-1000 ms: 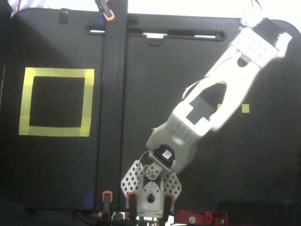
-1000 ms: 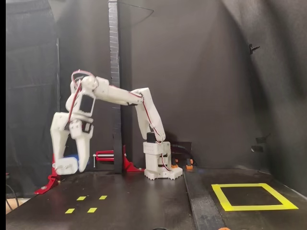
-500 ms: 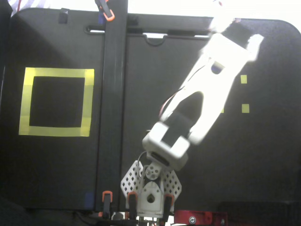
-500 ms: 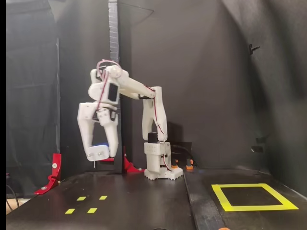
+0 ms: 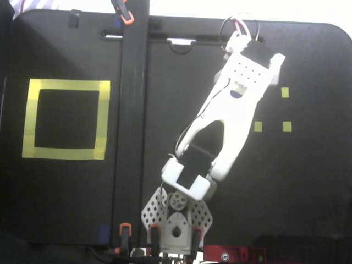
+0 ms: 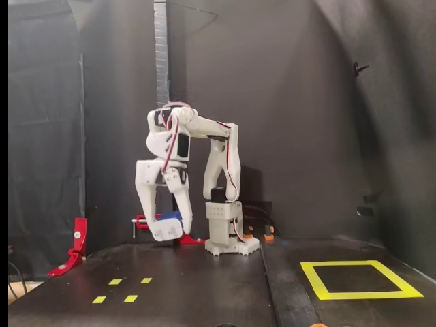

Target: Grasp the block and place it in the designated area.

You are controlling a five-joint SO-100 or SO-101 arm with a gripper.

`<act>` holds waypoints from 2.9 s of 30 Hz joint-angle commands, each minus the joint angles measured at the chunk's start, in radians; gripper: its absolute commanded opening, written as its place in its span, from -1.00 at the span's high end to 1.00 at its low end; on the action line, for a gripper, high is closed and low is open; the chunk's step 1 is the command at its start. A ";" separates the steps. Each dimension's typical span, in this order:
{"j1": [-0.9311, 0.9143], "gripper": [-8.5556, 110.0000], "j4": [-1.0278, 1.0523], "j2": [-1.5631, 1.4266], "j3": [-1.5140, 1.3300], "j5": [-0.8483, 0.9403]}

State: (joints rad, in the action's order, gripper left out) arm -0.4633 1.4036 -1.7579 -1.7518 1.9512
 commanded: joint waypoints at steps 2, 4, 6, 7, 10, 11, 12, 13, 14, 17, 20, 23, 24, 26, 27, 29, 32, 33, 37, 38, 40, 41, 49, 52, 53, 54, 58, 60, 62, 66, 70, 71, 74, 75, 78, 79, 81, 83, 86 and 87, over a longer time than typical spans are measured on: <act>0.005 0.52 -0.032 -0.044 -0.008 -0.012; 0.008 0.52 -0.032 -0.041 -0.008 -0.014; 0.015 0.52 -0.032 -0.041 -0.008 -0.015; 0.018 0.52 -0.029 -0.043 -0.008 -0.015; 0.032 0.52 -0.026 -0.043 -0.006 -0.023; 0.038 0.52 -0.028 -0.043 -0.006 -0.026; 0.044 0.52 -0.029 -0.043 -0.006 -0.029; 0.052 0.52 -0.029 -0.043 -0.006 -0.034; 0.060 0.52 -0.029 -0.043 -0.006 -0.040; 0.101 0.52 -0.029 -0.043 -0.003 -0.072; 0.167 0.52 -0.034 -0.040 -0.003 -0.132; 0.247 0.52 -0.034 -0.035 -0.003 -0.199; 0.276 0.52 -0.034 -0.035 -0.003 -0.221; 0.334 0.52 -0.035 -0.035 -0.003 -0.270; 0.364 0.52 -0.035 -0.035 -0.003 -0.290; 0.419 0.52 -0.035 -0.035 -0.003 -0.333; 0.499 0.52 -0.031 -0.037 0.000 -0.388; 0.526 0.52 -0.029 -0.037 0.002 -0.407; 0.641 0.52 -0.029 -0.037 0.003 -0.495; 0.669 0.52 -0.029 -0.037 0.003 -0.518; 0.727 0.52 -0.028 -0.035 0.003 -0.565; 0.756 0.52 -0.028 -0.032 0.005 -0.589; 0.997 0.52 0.003 0.009 0.018 -0.784; 1.075 0.52 0.015 0.035 0.040 -0.856; 1.097 0.52 0.021 0.048 0.054 -0.876; 1.115 0.52 0.026 0.060 0.067 -0.896; 1.178 0.52 0.040 0.101 0.115 -0.963; 1.204 0.52 0.055 0.115 0.137 -0.994; 1.226 0.52 0.060 0.123 0.147 -1.015; 1.259 0.52 0.069 0.137 0.172 -1.051; 1.262 0.52 0.074 0.138 0.175 -1.060; 1.262 0.52 0.071 0.138 0.175 -1.060; 1.259 0.52 0.071 0.138 0.183 -1.063; 1.259 0.52 0.069 0.138 0.184 -1.066; 1.266 0.52 0.052 0.163 0.189 -1.083; 1.267 0.52 0.046 0.176 0.190 -1.091; 1.273 0.52 0.031 0.210 0.196 -1.106; 1.276 0.52 0.015 0.247 0.206 -1.123; 1.284 0.52 -0.002 0.304 0.224 -1.146; 1.287 0.52 -0.008 0.322 0.229 -1.155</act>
State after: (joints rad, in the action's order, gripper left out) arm 0.8161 1.4097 -1.4435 -1.5769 0.8084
